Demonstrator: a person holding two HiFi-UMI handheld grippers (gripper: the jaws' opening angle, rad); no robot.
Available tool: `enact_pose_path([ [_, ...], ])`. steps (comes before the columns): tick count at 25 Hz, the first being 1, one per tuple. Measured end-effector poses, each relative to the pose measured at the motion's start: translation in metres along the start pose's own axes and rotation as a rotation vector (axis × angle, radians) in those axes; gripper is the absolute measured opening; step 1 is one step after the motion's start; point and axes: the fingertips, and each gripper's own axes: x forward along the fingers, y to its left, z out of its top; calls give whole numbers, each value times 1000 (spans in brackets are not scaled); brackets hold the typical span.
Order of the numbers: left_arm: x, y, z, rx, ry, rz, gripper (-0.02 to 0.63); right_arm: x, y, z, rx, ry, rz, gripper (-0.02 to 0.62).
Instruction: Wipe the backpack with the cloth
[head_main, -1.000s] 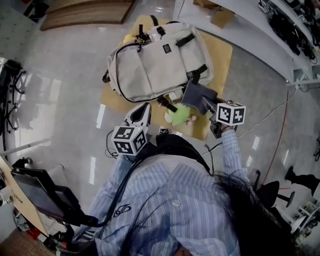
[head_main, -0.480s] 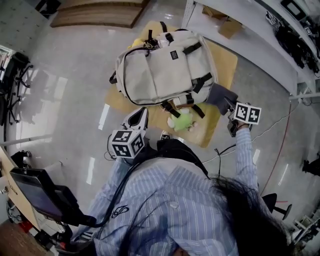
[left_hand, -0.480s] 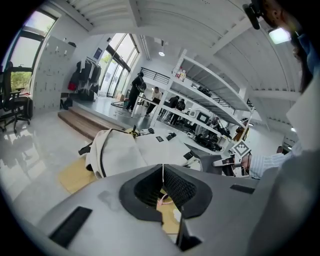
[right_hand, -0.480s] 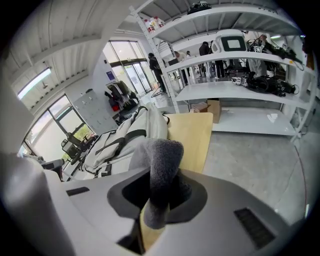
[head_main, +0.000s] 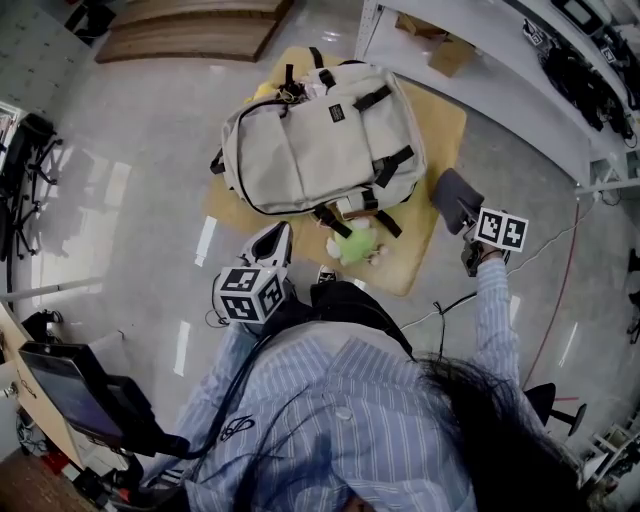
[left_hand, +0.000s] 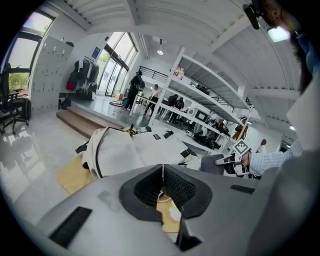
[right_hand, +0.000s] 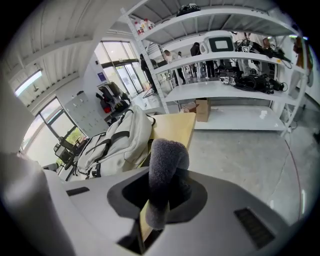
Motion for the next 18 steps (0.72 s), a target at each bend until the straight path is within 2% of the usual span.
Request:
enact_pose_path([
  [4,2,-9,-2,9,6,-10,9,1,-18,-1,59,14,-8,57],
  [8,-1,-7,-6,8,18,1,9,15,-23,8,61,41,-9,56],
  [14,-5,4,-5,-16,14,23,9,38,-9,24,55,49,26,55],
  [18,-5,9,8,8,6,14,9,51,10,37,50,61,53,56],
])
